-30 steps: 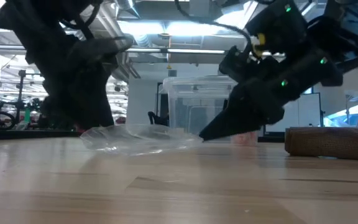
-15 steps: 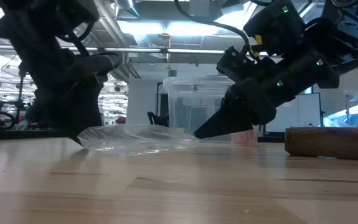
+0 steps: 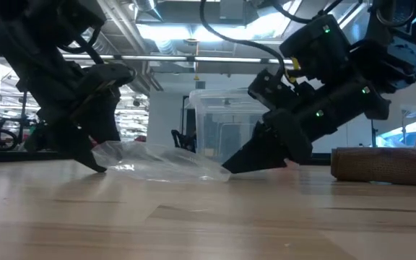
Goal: Roll bandage
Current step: Open the transparent zip bag
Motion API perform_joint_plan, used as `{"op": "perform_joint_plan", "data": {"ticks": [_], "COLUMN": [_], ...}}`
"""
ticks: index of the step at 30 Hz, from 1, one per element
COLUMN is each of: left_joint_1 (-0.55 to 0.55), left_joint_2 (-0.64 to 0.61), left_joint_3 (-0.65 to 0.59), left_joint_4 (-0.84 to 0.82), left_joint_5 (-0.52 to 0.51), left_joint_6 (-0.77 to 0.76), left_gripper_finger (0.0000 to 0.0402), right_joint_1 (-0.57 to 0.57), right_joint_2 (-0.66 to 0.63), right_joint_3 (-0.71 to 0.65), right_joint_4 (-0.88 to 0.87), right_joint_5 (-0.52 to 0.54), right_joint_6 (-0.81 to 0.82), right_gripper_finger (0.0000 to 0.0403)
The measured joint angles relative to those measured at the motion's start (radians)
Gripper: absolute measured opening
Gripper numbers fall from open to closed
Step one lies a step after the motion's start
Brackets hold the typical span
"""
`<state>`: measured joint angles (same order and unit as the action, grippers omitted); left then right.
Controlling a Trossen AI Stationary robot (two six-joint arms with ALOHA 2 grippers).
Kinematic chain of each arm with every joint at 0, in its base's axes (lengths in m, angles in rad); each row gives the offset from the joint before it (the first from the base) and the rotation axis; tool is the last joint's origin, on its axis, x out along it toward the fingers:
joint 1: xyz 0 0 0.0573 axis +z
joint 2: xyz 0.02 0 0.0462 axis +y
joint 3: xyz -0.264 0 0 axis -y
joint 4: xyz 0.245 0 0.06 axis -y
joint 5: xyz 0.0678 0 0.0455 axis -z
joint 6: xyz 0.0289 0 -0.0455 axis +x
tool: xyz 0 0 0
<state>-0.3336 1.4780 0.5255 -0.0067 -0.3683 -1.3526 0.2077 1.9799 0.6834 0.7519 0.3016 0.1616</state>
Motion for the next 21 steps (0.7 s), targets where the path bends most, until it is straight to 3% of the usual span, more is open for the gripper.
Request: {"op": "perform_joint_plan", "data": {"ticks": [21], "left_joint_1": [-0.002], "left_joint_2": [0.003], "left_joint_3": [-0.001], "left_joint_4": [0.028], "left_joint_5": [0.004], "left_joint_6": [-0.014], "left_gripper_finger": [0.0182], "right_joint_1": [0.001], "right_joint_2": [0.017], "right_joint_3": [0.0], "right_joint_4": [0.011], "right_joint_5": [-0.007], "right_joint_6": [0.017], "right_gripper_finger": [0.0292]}}
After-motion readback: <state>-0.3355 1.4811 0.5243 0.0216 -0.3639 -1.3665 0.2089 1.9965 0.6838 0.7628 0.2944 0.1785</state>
